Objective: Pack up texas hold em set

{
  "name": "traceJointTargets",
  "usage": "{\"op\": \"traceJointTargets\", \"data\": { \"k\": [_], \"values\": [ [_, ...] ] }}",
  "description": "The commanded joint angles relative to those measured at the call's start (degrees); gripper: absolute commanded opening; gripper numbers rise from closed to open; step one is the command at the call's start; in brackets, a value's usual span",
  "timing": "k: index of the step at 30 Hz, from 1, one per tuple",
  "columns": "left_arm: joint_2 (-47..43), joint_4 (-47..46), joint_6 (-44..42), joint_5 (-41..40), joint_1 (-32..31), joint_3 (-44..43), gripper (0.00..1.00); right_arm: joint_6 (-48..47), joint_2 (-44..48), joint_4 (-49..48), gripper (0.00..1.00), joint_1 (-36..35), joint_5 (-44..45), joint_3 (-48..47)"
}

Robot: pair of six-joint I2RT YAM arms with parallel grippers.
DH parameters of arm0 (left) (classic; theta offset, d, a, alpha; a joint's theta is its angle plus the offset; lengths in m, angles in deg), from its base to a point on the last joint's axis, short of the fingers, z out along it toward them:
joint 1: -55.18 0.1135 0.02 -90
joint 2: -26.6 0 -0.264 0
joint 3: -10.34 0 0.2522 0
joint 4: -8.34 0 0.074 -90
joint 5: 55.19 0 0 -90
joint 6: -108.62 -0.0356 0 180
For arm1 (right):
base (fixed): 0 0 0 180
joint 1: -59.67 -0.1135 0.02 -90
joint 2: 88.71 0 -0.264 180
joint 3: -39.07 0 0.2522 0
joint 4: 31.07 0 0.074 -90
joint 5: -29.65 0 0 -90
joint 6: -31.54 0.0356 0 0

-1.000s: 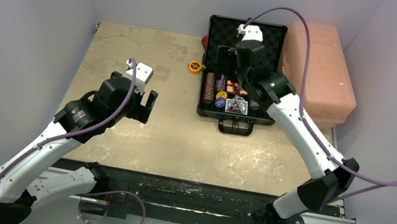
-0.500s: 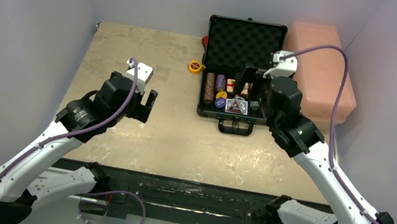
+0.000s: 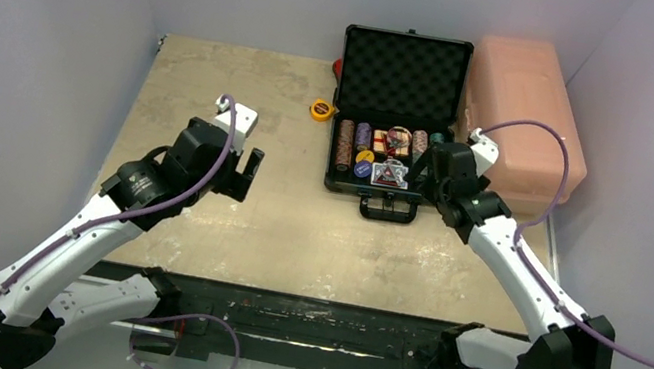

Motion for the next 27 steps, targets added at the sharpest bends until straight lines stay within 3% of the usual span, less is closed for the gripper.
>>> {"op": "traceJointTargets", "data": {
  "k": [1,23,27],
  "values": [
    [-0.1,-1.8,-0.9,-1.1,0.4,0.4,0.85,6.6,-2.6,2.3,0.99,3.0,-4.7,-0.1],
    [-1.6,-1.8,-1.0,-0.2,0.4,0.5,0.85,13.4,-25.0,-6.3,0.86,11.5,-5.5,-3.0],
    [-1.6,-1.9,-1.0,0.3,0.4,0.5,0.85,12.7,-27.4,-6.9,0.79,11.6,-4.9,-3.8]
  ]
}}
